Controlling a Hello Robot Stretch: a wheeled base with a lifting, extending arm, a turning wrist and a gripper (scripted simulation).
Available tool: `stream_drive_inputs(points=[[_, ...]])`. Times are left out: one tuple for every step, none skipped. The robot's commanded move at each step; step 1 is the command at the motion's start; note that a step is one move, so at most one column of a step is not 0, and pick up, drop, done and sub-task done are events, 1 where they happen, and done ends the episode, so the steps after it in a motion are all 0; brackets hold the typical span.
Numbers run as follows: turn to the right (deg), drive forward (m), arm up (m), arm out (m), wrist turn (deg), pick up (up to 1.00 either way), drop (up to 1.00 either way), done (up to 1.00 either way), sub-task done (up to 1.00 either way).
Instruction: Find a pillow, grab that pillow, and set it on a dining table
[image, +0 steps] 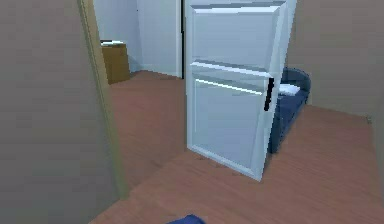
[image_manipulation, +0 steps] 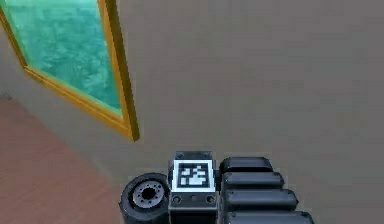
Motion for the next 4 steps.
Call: stream_drive_inputs(points=[[-3.0,0.0,0.0,0.0,0.0,0.0,0.0,0.0,0.0],[45.0,0.0,0.0,0.0,0.0,0.0,0.0,0.0,0.0],[45.0,0.0,0.0,0.0,0.0,0.0,0.0,0.0,0.0],[45.0,0.0,0.0,0.0,0.0,0.0,0.0,0.0,0.0]])
